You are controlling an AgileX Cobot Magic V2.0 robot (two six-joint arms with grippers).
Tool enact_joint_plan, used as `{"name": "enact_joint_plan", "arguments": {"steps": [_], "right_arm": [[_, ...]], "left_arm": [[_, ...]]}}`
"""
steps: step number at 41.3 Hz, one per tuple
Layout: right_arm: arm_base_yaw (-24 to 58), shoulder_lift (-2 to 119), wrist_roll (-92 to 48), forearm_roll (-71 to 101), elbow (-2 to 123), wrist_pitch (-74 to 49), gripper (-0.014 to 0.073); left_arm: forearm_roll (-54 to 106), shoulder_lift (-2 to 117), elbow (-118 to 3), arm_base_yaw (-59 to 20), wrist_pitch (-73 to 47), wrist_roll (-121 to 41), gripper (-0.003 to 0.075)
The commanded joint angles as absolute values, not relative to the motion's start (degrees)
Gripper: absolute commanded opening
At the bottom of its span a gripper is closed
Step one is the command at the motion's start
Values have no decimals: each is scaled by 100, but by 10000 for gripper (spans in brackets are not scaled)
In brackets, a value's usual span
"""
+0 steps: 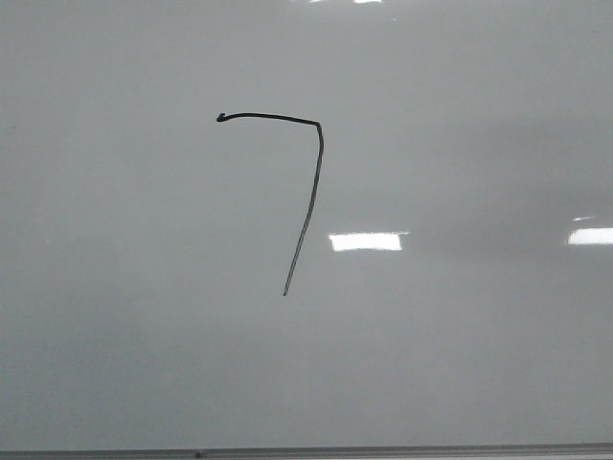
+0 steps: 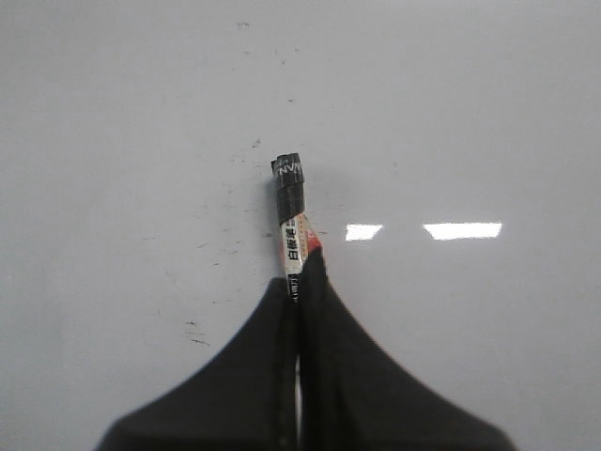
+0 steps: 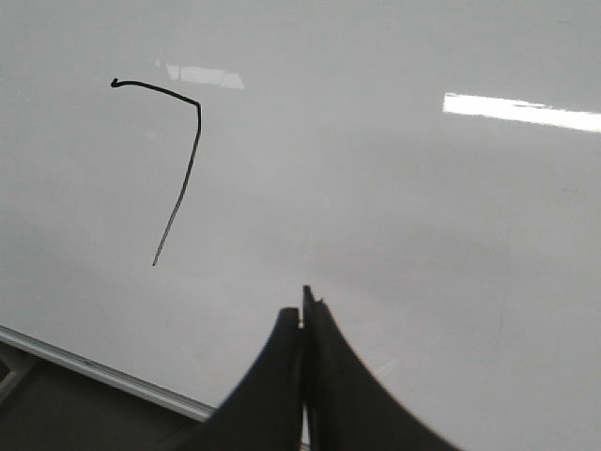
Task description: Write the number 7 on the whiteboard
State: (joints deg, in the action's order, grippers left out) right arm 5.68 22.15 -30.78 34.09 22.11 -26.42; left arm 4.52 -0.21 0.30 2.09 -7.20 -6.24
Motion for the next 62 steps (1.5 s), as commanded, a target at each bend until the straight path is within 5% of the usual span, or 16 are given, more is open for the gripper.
{"name": "enact_joint_plan", "arguments": {"steps": [1, 26, 46, 62], "right_arm": [[541, 2251, -3111, 3550, 2361, -2333, -69], [559, 2227, -3111, 3532, 2226, -2179, -69], [118, 563, -867, 1076, 478, -526, -69], [-116, -169, -785, 949, -128, -971, -69]], "left_arm": [[519, -120, 54, 214, -190, -616, -20], [519, -120, 54, 214, -190, -616, -20], [519, -120, 54, 214, -190, -616, -20], [519, -110, 54, 214, -190, -616, -20]]}}
